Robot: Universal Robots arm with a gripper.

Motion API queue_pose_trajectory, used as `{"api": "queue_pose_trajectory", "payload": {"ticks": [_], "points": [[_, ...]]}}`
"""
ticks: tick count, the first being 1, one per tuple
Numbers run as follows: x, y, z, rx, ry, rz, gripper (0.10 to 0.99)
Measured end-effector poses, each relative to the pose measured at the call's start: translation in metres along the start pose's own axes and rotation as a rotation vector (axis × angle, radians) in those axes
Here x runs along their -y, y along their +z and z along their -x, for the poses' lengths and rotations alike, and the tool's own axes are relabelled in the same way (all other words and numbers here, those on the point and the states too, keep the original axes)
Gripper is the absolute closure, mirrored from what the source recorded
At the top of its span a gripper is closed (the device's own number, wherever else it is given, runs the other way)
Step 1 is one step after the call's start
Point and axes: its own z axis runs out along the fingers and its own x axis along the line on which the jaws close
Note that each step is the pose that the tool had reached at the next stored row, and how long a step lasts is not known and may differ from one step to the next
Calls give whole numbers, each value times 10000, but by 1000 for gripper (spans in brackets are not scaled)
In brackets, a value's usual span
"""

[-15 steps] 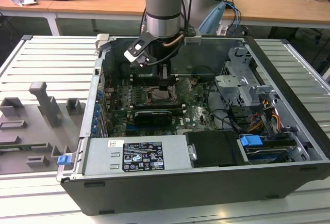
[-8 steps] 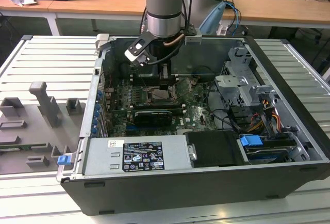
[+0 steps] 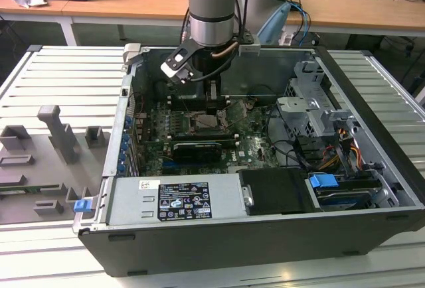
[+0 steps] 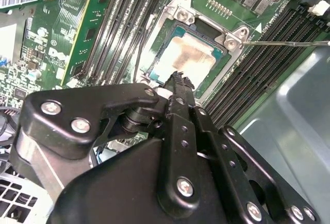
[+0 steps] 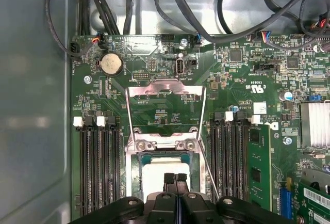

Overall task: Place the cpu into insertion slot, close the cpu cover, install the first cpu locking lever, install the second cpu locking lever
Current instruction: 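Close the cpu cover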

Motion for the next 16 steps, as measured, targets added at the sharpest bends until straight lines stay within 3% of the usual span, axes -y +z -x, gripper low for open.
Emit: {"api": "queue_pose_trajectory", "payload": {"ticks": [16], "points": [[-4,-42,1,-2,-1,1,980]]}}
